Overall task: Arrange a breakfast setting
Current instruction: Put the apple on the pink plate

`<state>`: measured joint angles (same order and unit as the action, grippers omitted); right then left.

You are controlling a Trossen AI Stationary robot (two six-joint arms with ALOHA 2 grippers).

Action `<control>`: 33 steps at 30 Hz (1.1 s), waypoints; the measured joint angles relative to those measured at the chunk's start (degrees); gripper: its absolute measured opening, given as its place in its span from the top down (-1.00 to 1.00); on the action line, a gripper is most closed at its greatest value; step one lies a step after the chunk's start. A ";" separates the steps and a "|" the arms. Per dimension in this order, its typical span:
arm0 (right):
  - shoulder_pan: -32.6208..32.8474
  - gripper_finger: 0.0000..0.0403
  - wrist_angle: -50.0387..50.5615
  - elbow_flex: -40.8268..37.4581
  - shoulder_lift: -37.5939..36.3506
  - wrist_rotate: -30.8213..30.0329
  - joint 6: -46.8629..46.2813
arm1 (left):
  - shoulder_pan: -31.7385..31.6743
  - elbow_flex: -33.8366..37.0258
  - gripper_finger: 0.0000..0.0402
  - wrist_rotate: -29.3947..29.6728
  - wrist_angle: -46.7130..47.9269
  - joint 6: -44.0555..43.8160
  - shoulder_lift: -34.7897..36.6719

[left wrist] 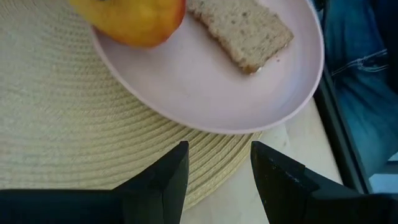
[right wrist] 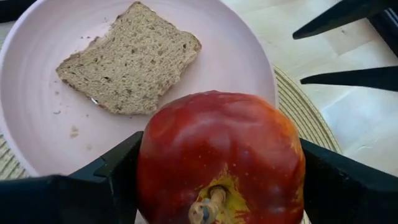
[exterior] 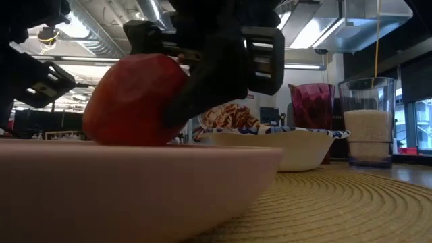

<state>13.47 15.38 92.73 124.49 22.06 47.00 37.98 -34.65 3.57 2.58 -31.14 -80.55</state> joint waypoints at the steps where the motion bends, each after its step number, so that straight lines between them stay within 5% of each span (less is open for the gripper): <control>1: 0.02 -0.56 0.16 0.00 0.00 0.02 0.02 | -0.02 0.00 0.18 0.01 0.17 0.03 0.00; 33: 0.07 -0.83 -2.72 1.19 0.00 5.72 -0.25 | -0.52 0.00 0.18 0.01 1.94 1.36 0.02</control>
<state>13.54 12.66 93.92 124.49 27.78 46.75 37.45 -34.65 3.57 4.51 -29.78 -80.53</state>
